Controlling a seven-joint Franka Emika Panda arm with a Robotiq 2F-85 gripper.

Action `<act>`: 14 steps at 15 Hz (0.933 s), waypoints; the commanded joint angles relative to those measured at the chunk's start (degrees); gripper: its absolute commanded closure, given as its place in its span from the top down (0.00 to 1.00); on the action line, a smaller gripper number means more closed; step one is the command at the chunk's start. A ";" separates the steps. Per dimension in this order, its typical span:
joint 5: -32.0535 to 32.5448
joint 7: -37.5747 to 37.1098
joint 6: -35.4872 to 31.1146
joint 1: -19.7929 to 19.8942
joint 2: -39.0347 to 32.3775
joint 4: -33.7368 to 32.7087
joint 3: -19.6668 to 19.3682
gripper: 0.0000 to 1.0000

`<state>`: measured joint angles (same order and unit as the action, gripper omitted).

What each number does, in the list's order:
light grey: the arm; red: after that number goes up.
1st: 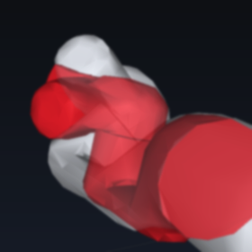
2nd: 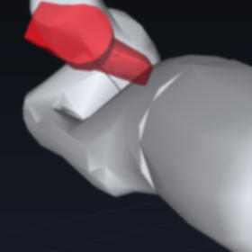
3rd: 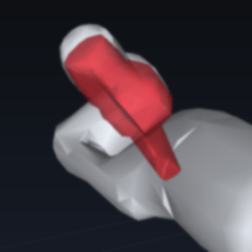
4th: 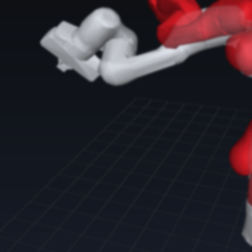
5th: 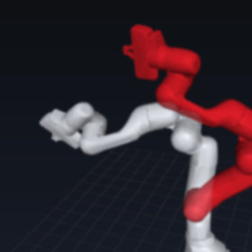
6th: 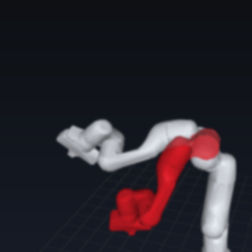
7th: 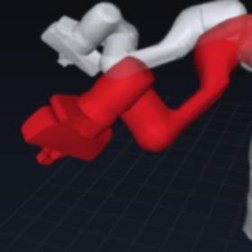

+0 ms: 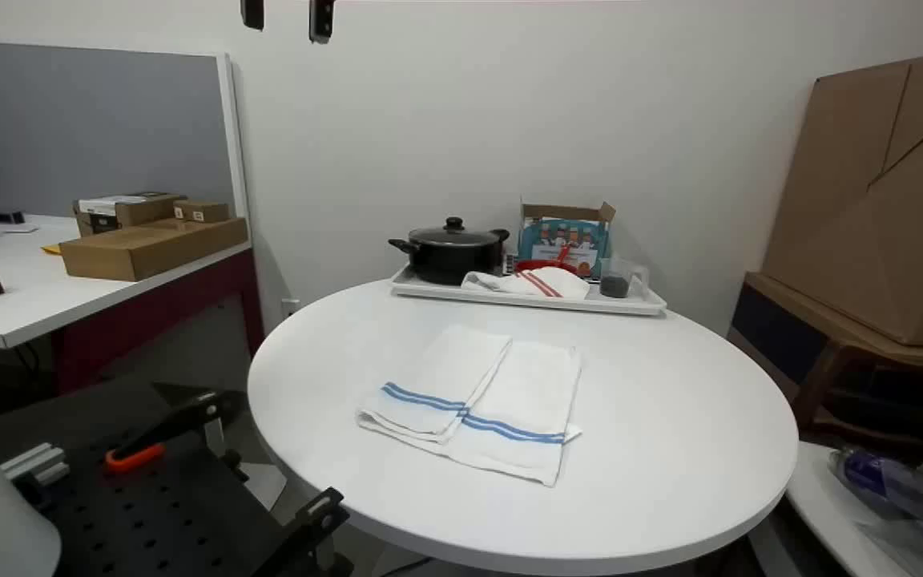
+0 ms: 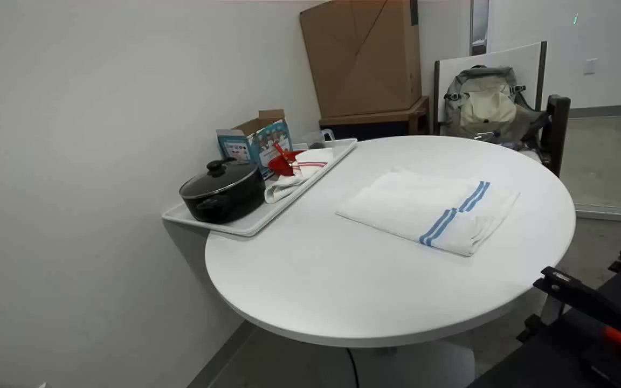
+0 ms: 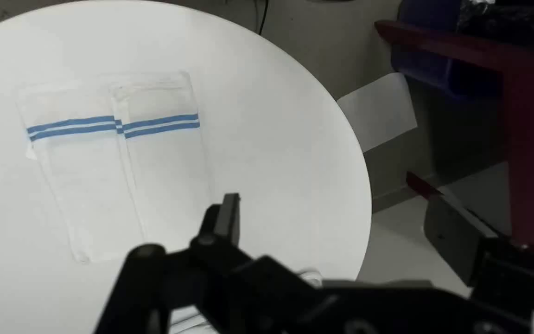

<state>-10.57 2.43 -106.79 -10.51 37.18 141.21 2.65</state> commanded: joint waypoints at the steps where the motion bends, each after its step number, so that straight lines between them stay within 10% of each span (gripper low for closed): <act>1: -0.43 0.39 0.24 0.86 0.00 -0.17 0.69 1.00; 14: 5.59 1.78 -15.11 10.07 -8.50 -1.41 -5.12 1.00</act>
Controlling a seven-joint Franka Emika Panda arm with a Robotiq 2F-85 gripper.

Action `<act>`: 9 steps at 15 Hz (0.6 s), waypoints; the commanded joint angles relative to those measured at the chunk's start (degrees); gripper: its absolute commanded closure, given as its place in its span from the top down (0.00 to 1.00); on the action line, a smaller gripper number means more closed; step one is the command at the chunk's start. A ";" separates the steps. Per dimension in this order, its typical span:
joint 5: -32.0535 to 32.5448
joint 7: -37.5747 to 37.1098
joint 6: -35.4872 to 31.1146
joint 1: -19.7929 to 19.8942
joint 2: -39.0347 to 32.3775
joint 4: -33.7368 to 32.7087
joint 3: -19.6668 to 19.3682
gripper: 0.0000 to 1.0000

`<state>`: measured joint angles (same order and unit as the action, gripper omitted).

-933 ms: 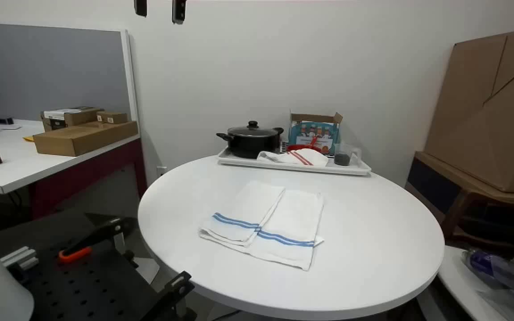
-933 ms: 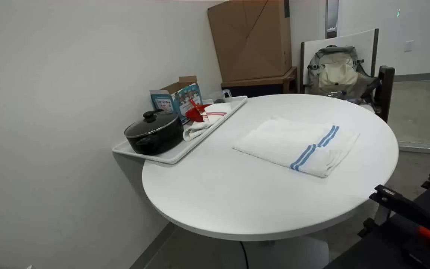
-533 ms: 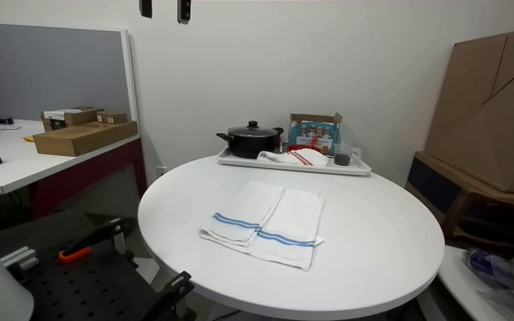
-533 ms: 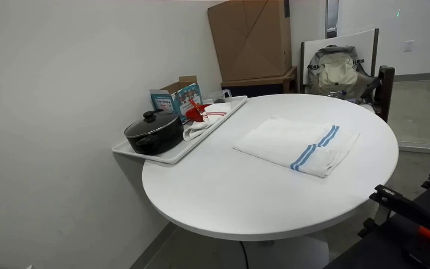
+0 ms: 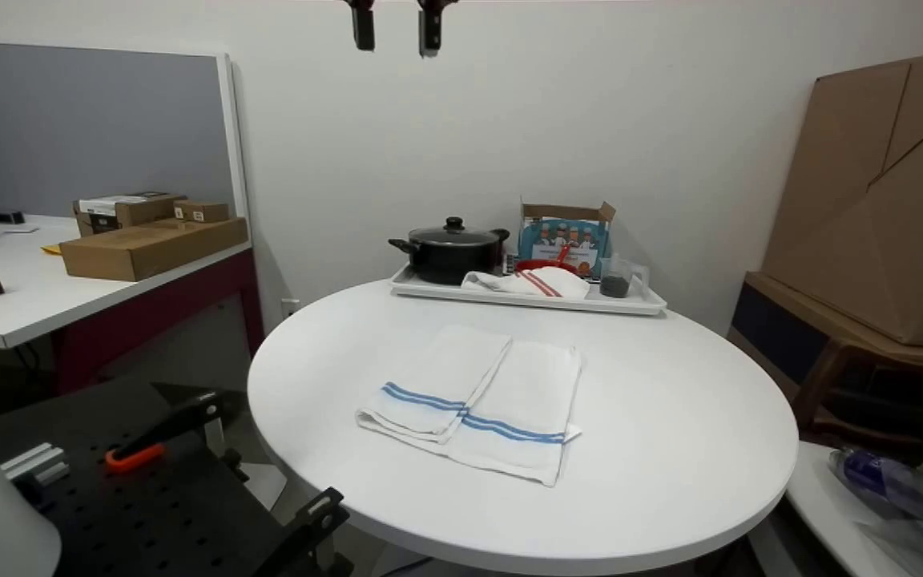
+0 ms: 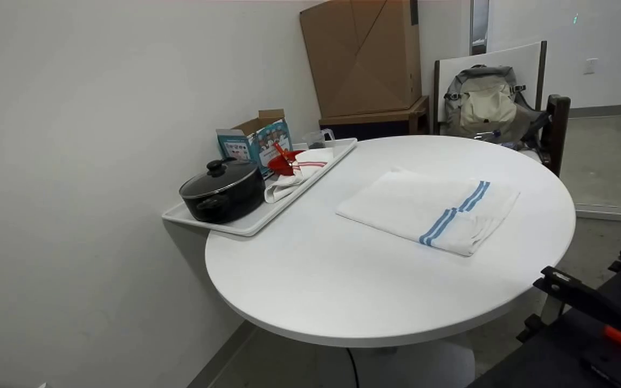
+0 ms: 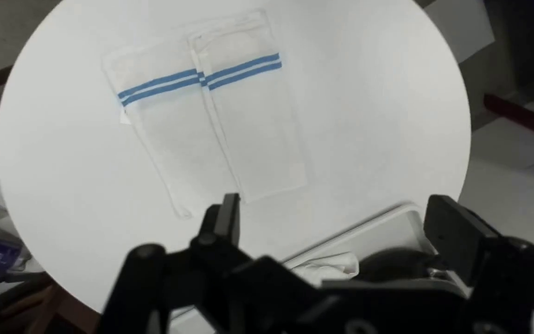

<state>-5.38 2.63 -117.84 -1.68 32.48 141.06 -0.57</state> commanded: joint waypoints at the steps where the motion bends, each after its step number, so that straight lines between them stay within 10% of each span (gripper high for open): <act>1: 0.25 2.15 -5.20 1.63 -5.42 -1.71 -2.73 1.00; 9: -3.60 10.30 -8.29 3.67 -23.62 -11.23 -9.55 1.00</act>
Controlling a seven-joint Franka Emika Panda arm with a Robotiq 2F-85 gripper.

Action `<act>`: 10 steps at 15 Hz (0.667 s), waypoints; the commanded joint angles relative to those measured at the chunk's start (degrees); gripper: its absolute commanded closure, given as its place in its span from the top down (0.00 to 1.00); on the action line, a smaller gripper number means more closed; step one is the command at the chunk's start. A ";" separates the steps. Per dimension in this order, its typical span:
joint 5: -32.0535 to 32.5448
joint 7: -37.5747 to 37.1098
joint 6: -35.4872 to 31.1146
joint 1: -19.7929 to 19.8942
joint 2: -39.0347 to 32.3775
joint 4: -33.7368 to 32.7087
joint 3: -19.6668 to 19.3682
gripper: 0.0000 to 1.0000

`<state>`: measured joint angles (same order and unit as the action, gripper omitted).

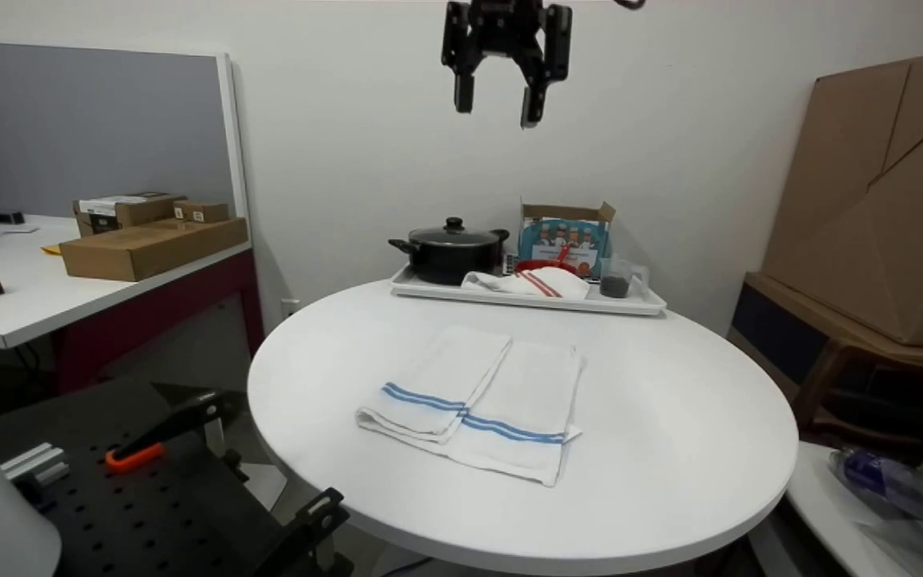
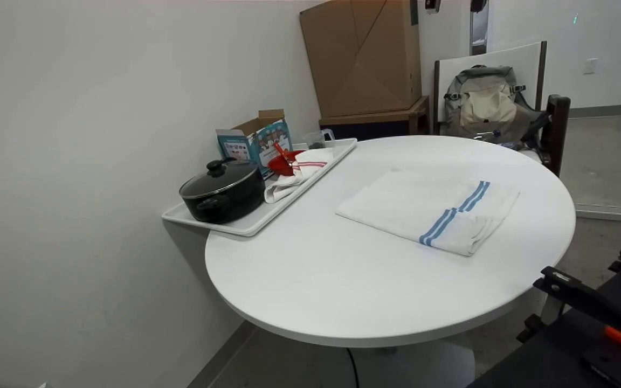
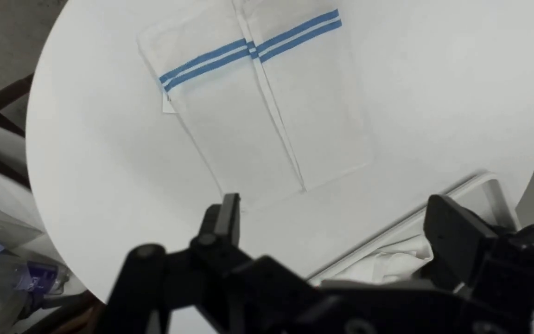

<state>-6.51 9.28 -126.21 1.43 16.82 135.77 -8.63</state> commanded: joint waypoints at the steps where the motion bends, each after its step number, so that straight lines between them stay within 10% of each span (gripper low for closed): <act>1: -3.48 4.87 0.45 0.90 -10.32 -7.40 -1.97 1.00; 10: 2.25 2.64 -16.07 5.18 -27.19 -8.09 -0.60 1.00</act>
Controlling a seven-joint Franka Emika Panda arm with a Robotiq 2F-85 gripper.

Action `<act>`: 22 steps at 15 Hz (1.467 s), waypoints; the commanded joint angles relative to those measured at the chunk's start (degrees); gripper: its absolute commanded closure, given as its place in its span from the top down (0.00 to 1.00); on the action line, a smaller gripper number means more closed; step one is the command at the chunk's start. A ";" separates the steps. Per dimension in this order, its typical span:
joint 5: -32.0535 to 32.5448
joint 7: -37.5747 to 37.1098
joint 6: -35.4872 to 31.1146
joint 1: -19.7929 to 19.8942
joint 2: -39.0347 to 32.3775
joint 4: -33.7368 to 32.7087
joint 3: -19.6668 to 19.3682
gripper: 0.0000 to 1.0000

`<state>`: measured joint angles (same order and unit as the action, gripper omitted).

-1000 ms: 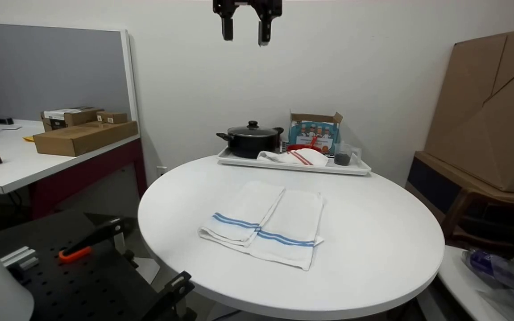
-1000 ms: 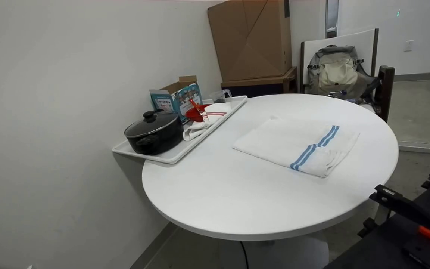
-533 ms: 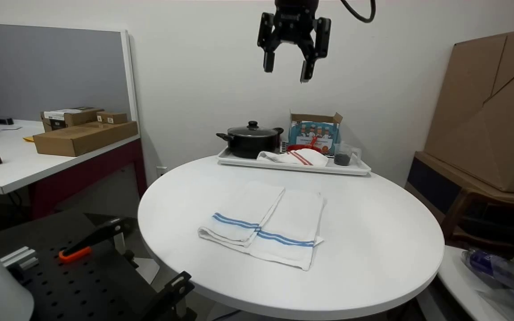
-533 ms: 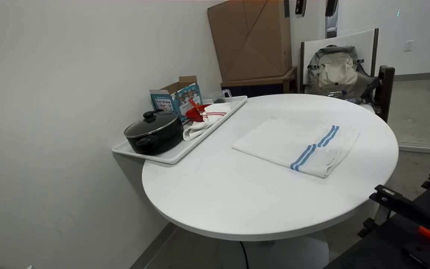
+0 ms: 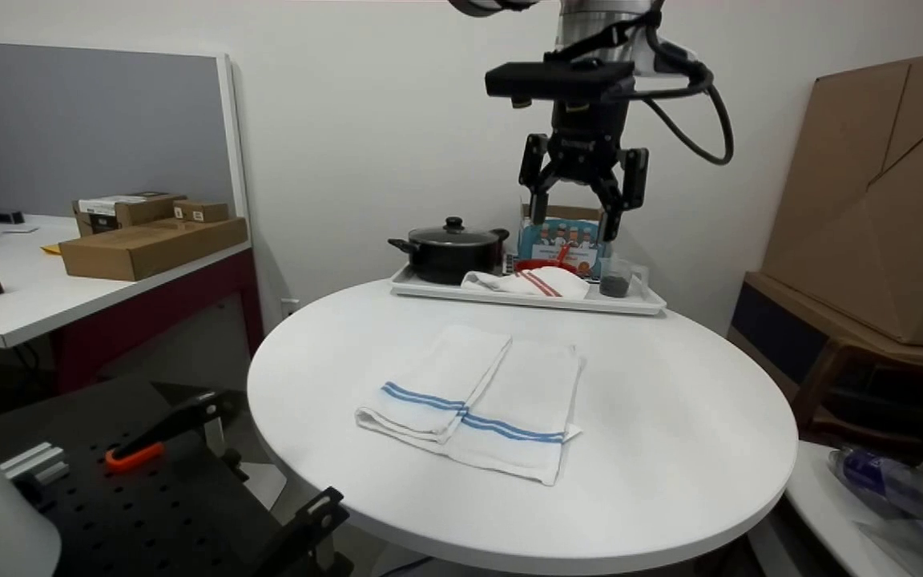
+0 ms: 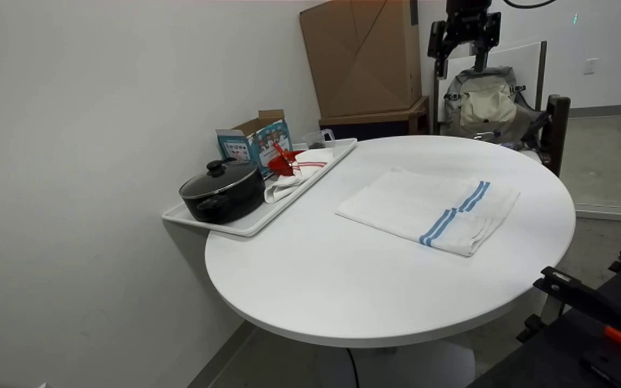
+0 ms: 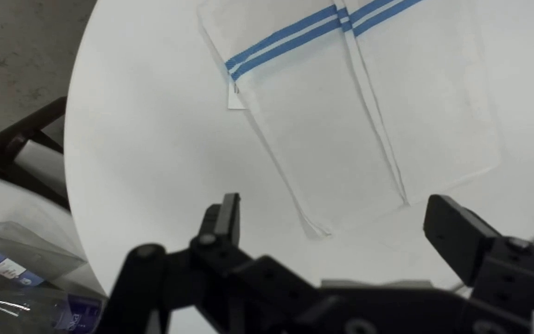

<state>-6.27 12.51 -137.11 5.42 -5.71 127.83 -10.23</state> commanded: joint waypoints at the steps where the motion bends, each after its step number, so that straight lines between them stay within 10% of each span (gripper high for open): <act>1: 2.04 -0.42 -6.32 1.44 -6.01 0.11 1.26 1.00; 22: -7.63 5.96 -20.66 14.84 -21.08 6.04 10.35 1.00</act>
<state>-12.13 16.26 -156.51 17.97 -24.79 135.43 -1.67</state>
